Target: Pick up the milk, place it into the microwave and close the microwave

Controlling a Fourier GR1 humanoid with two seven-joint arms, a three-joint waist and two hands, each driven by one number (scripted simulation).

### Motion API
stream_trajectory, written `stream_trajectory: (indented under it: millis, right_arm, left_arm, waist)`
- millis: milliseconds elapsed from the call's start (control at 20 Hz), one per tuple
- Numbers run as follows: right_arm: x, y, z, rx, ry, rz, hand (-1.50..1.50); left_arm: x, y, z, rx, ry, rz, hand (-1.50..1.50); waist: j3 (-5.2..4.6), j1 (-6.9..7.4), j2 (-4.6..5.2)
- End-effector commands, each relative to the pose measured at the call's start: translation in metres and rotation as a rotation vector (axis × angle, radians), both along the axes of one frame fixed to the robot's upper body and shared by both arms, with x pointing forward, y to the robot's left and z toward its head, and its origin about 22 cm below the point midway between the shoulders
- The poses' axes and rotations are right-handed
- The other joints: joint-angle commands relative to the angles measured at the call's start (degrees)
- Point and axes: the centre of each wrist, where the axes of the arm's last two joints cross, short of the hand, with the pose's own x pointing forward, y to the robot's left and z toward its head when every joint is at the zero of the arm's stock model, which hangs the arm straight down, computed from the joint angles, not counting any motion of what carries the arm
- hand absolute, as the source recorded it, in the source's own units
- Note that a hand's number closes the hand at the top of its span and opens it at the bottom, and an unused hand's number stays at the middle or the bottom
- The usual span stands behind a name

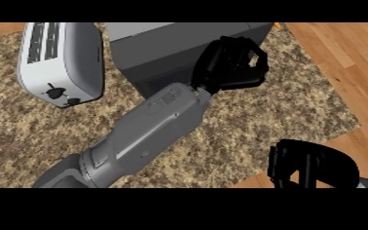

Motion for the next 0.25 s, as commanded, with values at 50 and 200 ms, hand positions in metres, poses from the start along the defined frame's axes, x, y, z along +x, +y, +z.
stream_trajectory:
  millis: [50,200]
  right_arm:
    - [-0.016,0.009,-0.002,0.028,0.002,-0.009,1.5]
    - [-0.023,0.014,0.001,0.014,-0.01,-0.003,1.5]
  left_arm:
    - [0.022,0.065,-0.062,-0.017,0.226,0.232,1.5]
    - [0.021,0.063,-0.065,-0.018,0.222,0.205,1.5]
  waist:
    - [-0.59,2.56,0.82]
    - [-0.7,2.75,0.7]
